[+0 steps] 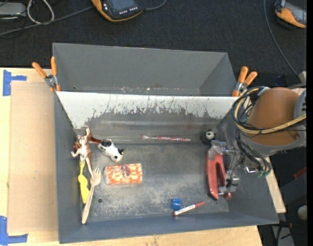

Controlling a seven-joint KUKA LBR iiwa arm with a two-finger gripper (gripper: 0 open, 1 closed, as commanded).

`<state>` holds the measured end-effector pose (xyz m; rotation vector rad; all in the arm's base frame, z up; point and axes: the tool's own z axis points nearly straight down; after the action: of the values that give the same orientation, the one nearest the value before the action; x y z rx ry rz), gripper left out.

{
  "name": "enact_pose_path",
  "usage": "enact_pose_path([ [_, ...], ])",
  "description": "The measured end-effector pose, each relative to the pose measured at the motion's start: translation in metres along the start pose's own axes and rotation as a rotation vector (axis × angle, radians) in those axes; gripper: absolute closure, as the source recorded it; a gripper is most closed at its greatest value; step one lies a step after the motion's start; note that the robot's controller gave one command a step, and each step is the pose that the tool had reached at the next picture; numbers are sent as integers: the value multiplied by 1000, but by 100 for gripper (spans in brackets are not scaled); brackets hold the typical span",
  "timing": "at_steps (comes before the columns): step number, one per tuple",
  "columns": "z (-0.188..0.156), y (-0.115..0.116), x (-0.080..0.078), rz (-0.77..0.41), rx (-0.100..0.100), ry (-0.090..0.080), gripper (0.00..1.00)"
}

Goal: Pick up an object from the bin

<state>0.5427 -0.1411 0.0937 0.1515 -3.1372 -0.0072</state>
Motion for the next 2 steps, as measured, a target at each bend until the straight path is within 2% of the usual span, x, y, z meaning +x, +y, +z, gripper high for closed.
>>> enact_pose_path([
  [1,16,20,9,-320,0,-7,100],
  [2,16,20,9,-320,0,-7,100],
])
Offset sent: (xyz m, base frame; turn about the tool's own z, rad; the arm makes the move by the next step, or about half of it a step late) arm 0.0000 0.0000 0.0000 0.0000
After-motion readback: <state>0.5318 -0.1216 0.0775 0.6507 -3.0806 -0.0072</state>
